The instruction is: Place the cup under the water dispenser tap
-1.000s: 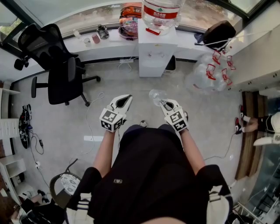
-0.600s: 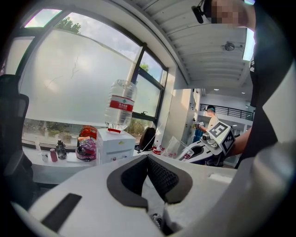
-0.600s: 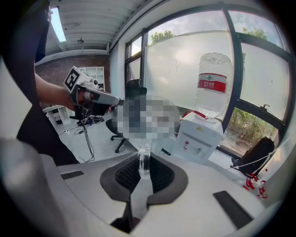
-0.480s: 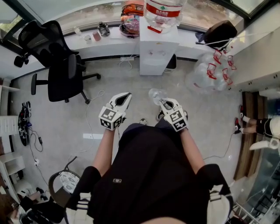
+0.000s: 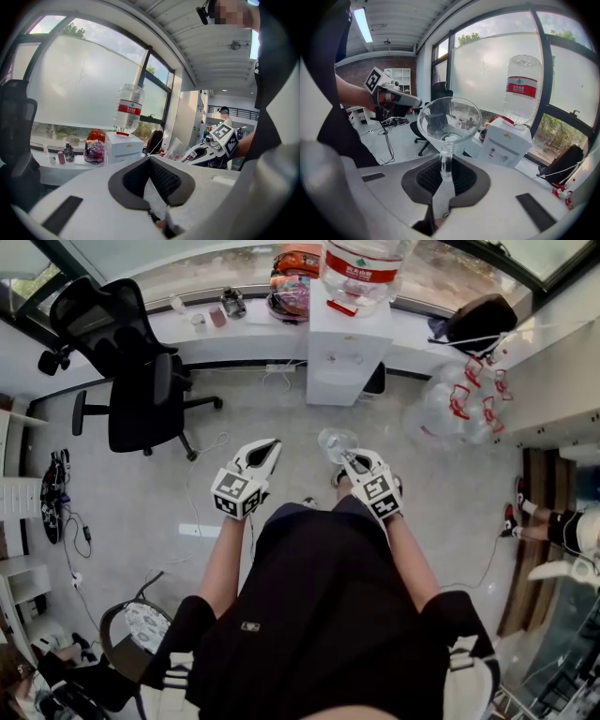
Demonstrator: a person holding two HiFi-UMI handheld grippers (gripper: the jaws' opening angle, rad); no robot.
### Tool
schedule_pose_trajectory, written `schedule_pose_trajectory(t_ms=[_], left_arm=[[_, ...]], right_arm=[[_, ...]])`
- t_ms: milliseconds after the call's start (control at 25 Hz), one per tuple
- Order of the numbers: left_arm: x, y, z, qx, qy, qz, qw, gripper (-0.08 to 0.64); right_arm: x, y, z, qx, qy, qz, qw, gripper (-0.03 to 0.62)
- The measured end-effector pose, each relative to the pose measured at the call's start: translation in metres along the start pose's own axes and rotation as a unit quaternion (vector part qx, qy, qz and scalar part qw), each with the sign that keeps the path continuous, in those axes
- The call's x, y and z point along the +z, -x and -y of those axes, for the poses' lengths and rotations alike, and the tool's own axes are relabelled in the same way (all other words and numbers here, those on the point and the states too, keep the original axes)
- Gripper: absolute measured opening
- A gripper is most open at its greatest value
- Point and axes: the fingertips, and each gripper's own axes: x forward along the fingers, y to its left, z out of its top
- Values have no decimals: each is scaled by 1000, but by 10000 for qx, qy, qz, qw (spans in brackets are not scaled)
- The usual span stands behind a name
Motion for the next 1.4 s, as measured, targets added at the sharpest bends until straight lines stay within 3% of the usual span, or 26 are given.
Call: schedule_pose_trajectory(t_ms=[800,1400], left_arm=[[-1,-22,-8,-59,0,-182,9998,0],[9,-78,-11,-186,60,-412,9990,0]], right_arm=[[-3,-11,24,-49,-222,-30,9997,12],[-19,-20,81,-102,-415,-229,9988,13]])
